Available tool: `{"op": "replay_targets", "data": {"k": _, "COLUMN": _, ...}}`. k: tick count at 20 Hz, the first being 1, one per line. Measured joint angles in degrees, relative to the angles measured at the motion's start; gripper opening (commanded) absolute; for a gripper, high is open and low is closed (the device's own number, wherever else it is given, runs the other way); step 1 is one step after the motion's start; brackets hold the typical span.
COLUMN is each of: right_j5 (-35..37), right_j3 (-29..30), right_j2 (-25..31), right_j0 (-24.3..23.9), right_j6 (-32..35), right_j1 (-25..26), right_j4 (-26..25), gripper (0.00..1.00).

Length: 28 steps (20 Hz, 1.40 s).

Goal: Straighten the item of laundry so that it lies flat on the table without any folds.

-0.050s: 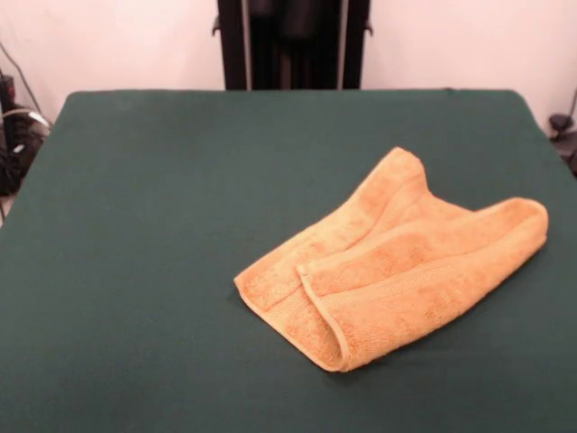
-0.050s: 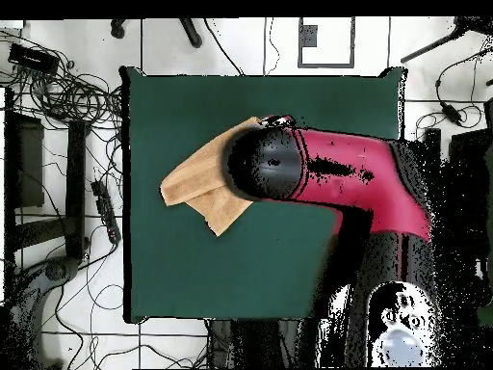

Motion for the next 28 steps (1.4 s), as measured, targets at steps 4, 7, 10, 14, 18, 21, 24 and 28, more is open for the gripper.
{"op": "replay_targets", "data": {"k": 4, "right_j5": -5.0, "right_j3": 2.0, "right_j2": 3.2, "right_j0": -9.0, "right_j6": -9.9, "right_j1": -0.3, "right_j4": -5.3, "gripper": 1.00}}
{"op": "replay_targets", "data": {"k": 7, "right_j5": -6.5, "right_j3": 2.8, "right_j2": 4.2, "right_j0": -13.3, "right_j6": -15.5, "right_j1": -0.6, "right_j4": -8.3, "gripper": 1.00}}
{"op": "replay_targets", "data": {"k": 10, "right_j5": -6.5, "right_j3": 3.7, "right_j2": 5.0, "right_j0": -16.2, "right_j6": -19.1, "right_j1": -1.0, "right_j4": -9.4, "gripper": 1.00}}
{"op": "replay_targets", "data": {"k": 14, "right_j5": -6.5, "right_j3": 6.7, "right_j2": 9.0, "right_j0": -22.4, "right_j6": -24.4, "right_j1": -2.7, "right_j4": -8.5, "gripper": 1.00}}
{"op": "replay_targets", "data": {"k": 18, "right_j5": -6.5, "right_j3": 9.2, "right_j2": 12.3, "right_j0": -26.4, "right_j6": -27.2, "right_j1": -3.9, "right_j4": -8.2, "gripper": 1.00}}
{"op": "replay_targets", "data": {"k": 21, "right_j5": -6.5, "right_j3": 10.6, "right_j2": 14.6, "right_j0": -27.9, "right_j6": -27.8, "right_j1": -4.6, "right_j4": -7.8, "gripper": 1.00}}
{"op": "replay_targets", "data": {"k": 24, "right_j5": -6.5, "right_j3": 12.8, "right_j2": 18.6, "right_j0": -30.4, "right_j6": -27.9, "right_j1": -5.4, "right_j4": -5.8, "gripper": 1.00}}
{"op": "replay_targets", "data": {"k": 28, "right_j5": -6.5, "right_j3": 16.2, "right_j2": 25.2, "right_j0": -35.0, "right_j6": -27.9, "right_j1": -5.7, "right_j4": -1.4, "gripper": 1.00}}
